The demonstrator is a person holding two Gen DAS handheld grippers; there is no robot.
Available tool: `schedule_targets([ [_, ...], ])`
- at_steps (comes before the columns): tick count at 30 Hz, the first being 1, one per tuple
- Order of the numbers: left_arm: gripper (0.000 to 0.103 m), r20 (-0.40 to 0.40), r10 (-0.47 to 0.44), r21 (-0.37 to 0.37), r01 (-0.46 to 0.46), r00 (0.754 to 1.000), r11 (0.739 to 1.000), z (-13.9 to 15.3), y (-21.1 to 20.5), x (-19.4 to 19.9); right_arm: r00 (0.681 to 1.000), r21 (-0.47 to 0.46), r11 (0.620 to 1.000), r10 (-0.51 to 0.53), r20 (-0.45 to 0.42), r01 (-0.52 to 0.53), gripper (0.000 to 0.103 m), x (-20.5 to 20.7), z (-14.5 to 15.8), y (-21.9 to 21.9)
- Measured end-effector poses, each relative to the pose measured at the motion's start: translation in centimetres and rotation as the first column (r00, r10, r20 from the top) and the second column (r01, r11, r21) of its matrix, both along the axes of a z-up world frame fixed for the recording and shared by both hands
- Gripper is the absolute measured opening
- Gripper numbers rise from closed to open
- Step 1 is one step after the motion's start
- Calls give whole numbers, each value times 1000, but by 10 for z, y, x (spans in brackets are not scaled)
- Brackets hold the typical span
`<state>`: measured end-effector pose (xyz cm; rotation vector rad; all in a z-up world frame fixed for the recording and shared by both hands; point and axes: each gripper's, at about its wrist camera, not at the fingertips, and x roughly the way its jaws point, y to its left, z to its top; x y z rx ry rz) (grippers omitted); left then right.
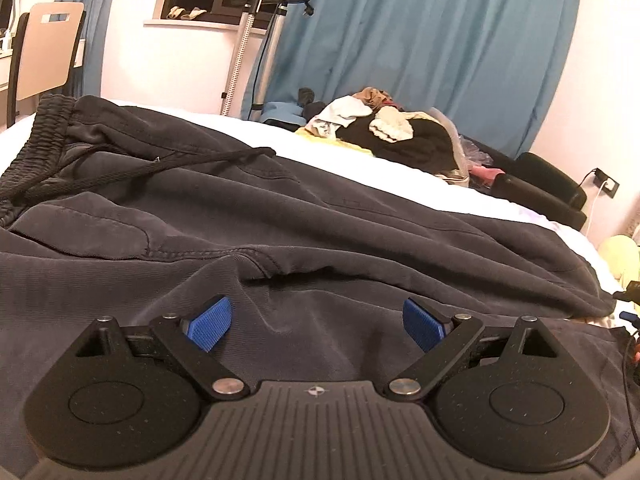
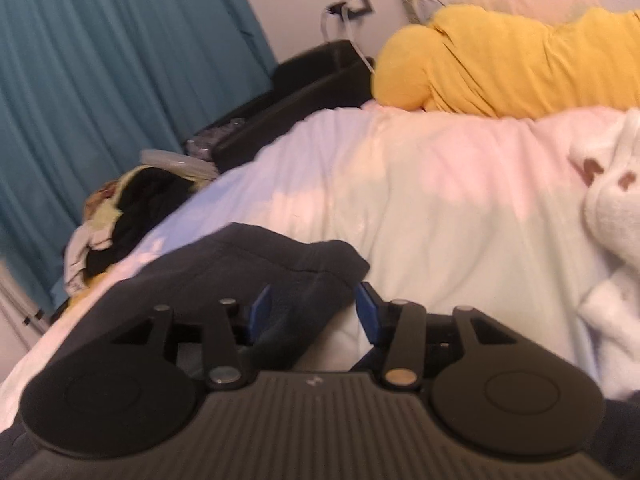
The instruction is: Fold clothes
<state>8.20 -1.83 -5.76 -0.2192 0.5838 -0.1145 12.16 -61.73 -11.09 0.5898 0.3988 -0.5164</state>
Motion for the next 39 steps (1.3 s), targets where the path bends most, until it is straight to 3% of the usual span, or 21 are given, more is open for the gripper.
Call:
schedule_targets([
  [6, 94, 22, 1, -7, -1, 1000, 1000, 7, 4, -16, 983, -57, 981, 185, 3, -184, 48, -45, 26, 33],
  [15, 94, 55, -2, 0, 2, 998, 1000, 22, 4, -46, 915, -236, 885, 401, -54, -402, 51, -109, 45, 73],
  [21, 94, 49, 26, -6, -26, 998, 1000, 38, 22, -67, 896, -186, 879, 444, -24, -440, 54, -138, 50, 70],
  [24, 95, 28, 63, -43, -62, 998, 997, 52, 55, -65, 886, -172, 872, 463, -18, -459, 71, -154, 57, 63],
  [25, 95, 13, 77, -49, -76, 997, 996, 59, 69, -64, 883, -184, 866, 469, -25, -465, 85, -159, 57, 60],
  [29, 95, -50, 143, -59, -146, 989, 988, 82, 125, -62, 890, -191, 870, 453, -57, -455, 89, -172, 50, 43],
  [35, 95, -197, 304, -82, -325, 932, 942, 81, 212, -80, 939, -15, 939, 345, 5, -344, 89, -198, 30, 1],
  [37, 95, -272, 351, -139, -398, 896, 907, 74, 240, -83, 960, -14, 961, 278, 32, -277, 89, -209, 35, -11],
  [39, 94, -376, 381, -198, -475, 845, 857, 59, 258, -85, 976, 92, 973, 205, 69, -211, 89, -219, 37, -31],
])
